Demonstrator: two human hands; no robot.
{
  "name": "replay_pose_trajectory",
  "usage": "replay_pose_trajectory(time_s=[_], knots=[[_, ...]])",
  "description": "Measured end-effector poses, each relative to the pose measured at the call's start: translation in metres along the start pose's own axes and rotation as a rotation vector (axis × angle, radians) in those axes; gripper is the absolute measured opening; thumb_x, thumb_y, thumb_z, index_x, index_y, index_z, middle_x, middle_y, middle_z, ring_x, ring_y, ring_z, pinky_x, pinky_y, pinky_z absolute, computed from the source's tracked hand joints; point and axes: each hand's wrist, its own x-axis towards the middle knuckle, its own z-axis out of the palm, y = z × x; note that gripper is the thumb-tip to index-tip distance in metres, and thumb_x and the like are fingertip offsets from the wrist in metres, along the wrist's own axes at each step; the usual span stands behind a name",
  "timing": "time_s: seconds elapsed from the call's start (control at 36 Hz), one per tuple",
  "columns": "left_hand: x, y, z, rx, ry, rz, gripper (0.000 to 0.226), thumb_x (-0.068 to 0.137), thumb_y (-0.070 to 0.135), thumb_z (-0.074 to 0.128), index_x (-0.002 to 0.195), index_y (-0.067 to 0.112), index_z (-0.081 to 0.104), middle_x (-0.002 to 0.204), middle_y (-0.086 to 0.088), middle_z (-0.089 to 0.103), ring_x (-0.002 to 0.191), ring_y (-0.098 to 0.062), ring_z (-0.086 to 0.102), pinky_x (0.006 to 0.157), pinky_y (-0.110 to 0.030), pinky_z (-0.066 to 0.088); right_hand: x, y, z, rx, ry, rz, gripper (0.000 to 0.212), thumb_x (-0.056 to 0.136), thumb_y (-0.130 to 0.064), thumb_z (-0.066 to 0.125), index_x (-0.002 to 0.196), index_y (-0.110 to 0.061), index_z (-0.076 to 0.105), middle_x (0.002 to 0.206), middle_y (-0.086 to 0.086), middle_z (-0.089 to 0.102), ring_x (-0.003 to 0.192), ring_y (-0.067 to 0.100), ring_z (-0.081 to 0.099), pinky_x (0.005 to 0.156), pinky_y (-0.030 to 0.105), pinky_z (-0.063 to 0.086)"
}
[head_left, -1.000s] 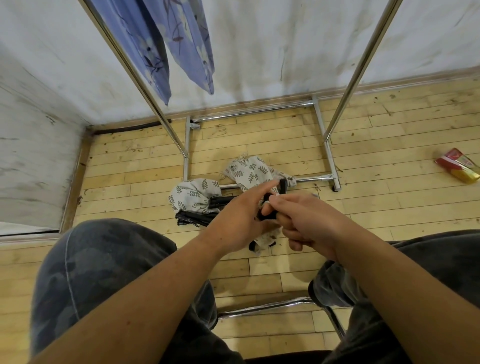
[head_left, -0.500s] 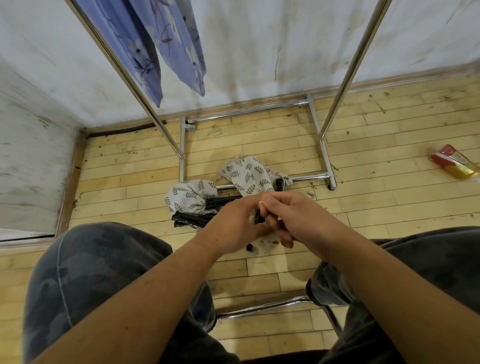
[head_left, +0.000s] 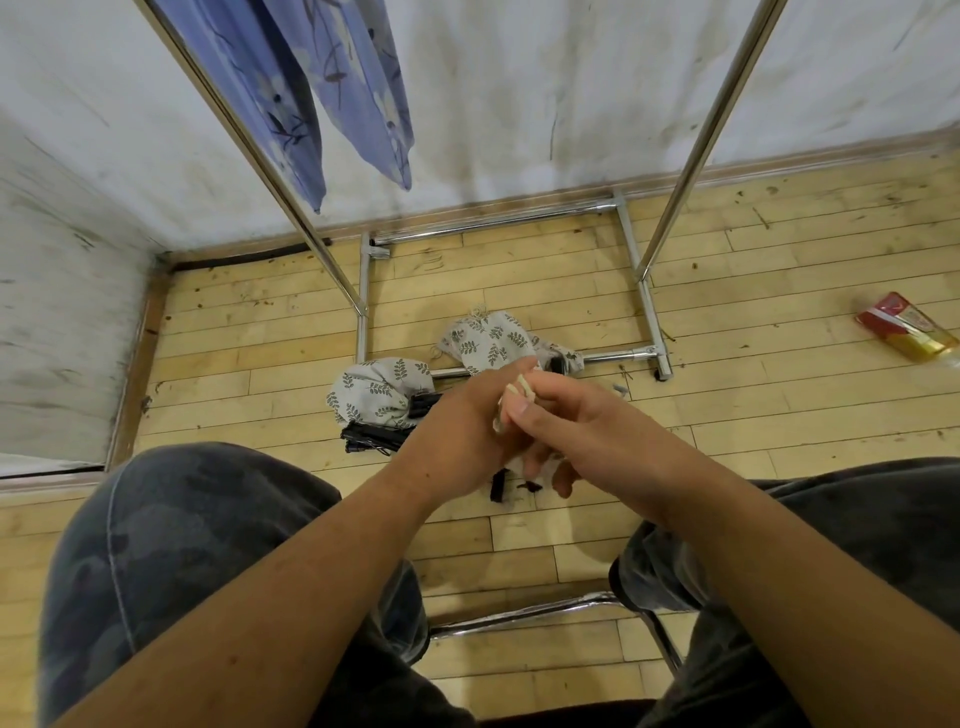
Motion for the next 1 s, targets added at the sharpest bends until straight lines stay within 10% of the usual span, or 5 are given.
replay_pose_trajectory(time_s=[0.08,0.25,0.47,0.78,1.0], knots=[[0.000,-0.005,0.000,0.011,0.024,-0.001,0.072,0.094,0.022,0.075,0.155,0.037,0.039,0.125,0.013,0.067,0.109,0.014,0.058,0.093,-0.005,0.043,0.002,0.000,0.000,-0.086,0.016,-0.026,0.027,0.109,-0.039,0.046,0.102,-0.026,0.069,0.104,0.007,0.067,0.072,0.017,0.067,0.060,0.031,0.052],[0.000,0.007,0.002,0.015,0.025,0.063,0.057,0.088,0.015,0.070,0.130,0.044,0.045,0.116,0.016,0.066,0.112,-0.007,0.059,0.097,-0.025,0.048,0.007,0.002,0.005,-0.123,0.053,-0.069,0.028,0.111,-0.032,0.039,0.097,-0.021,0.061,0.073,0.016,0.055,0.056,0.014,0.051,0.065,0.048,0.054],[0.002,0.005,0.014,-0.009,0.011,0.046,0.047,0.087,0.018,0.073,0.093,0.056,0.047,0.104,0.012,0.060,0.093,-0.003,0.062,0.079,-0.022,0.051,0.008,0.010,0.005,-0.135,0.124,-0.046,0.027,0.110,-0.030,0.043,0.094,-0.021,0.063,0.057,-0.015,0.048,0.053,0.010,0.050,0.064,0.046,0.055],[0.002,0.004,0.016,-0.245,-0.075,-0.001,0.050,0.082,0.009,0.079,0.101,0.048,0.055,0.110,-0.010,0.061,0.085,-0.031,0.070,0.073,-0.049,0.061,0.001,0.004,0.007,0.070,0.033,0.023,0.029,0.112,-0.025,0.042,0.104,-0.004,0.059,0.058,0.003,0.034,0.050,0.015,0.034,0.058,0.036,0.048],[-0.004,0.017,0.013,-0.041,-0.070,0.123,0.030,0.085,0.012,0.079,0.099,0.031,0.059,0.092,0.024,0.064,0.090,0.008,0.062,0.077,-0.007,0.046,-0.001,-0.002,0.000,0.196,-0.033,0.161,0.031,0.107,-0.031,0.052,0.102,-0.006,0.068,0.057,0.000,0.032,0.047,0.014,0.030,0.050,0.032,0.041]])
